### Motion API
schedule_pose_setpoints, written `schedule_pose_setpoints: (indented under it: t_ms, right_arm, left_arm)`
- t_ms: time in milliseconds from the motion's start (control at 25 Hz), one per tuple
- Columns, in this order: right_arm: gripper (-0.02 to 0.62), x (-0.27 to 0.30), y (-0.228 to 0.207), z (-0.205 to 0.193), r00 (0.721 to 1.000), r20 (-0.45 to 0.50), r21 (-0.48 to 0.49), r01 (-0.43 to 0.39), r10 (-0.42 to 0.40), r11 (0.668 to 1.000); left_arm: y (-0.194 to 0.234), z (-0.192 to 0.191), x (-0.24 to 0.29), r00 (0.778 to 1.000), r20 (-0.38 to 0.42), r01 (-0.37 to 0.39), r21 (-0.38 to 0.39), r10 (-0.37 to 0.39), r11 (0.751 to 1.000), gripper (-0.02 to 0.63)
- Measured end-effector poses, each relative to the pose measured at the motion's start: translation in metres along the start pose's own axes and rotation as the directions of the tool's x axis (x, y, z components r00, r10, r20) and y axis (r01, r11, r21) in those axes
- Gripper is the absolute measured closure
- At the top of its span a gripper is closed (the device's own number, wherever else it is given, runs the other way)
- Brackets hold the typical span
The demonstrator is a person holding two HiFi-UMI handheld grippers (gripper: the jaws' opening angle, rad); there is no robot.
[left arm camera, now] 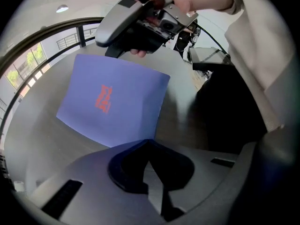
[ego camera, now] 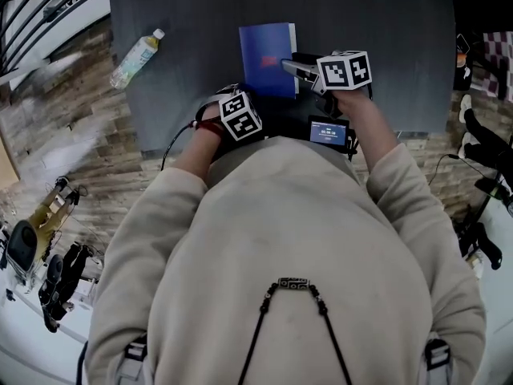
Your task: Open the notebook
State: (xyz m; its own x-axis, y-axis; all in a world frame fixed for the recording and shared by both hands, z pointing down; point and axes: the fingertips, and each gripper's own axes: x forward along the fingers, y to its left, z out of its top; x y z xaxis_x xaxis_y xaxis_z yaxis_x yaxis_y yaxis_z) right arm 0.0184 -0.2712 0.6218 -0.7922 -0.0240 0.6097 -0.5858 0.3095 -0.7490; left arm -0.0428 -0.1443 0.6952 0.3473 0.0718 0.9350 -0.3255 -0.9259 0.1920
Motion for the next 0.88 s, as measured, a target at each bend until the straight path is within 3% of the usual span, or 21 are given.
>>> schedule_pose_setpoints:
  t_ms: [160, 320, 520, 760, 880]
  right_arm:
    - [0.394, 0.002, 0.025, 0.006, 0.998, 0.007, 0.012, -0.066, 0.066, 0.998]
    - [0.394, 0.012, 0.048, 0.005, 0.994, -0.026, -0.013, -0.104, 0.104, 0.994]
    - [0.394, 0.026, 0.079, 0.012, 0.988, -0.038, -0.062, -0.15, 0.147, 0.987]
    - [0.394, 0.049, 0.115, 0.012, 0.976, -0.089, -0.114, -0.208, 0.199, 0.971]
    - [0.394, 0.061, 0.129, 0.01, 0.972, -0.109, -0.14, -0.221, 0.206, 0.965]
  left_arm:
    - [0.003, 0.002, -0.002, 0.997, 0.052, 0.051, -0.003, -0.05, 0.999, 0.604]
    - [0.003, 0.007, -0.006, 0.99, 0.135, 0.05, -0.009, -0.049, 0.999, 0.604]
    - [0.017, 0.006, -0.028, 0.962, 0.273, 0.005, -0.096, 0.021, 0.995, 0.604]
    - [0.027, -0.01, -0.053, 0.932, 0.339, -0.054, -0.218, 0.127, 0.975, 0.604]
    - [0.027, -0.01, -0.064, 0.917, 0.358, -0.093, -0.232, 0.174, 0.968, 0.604]
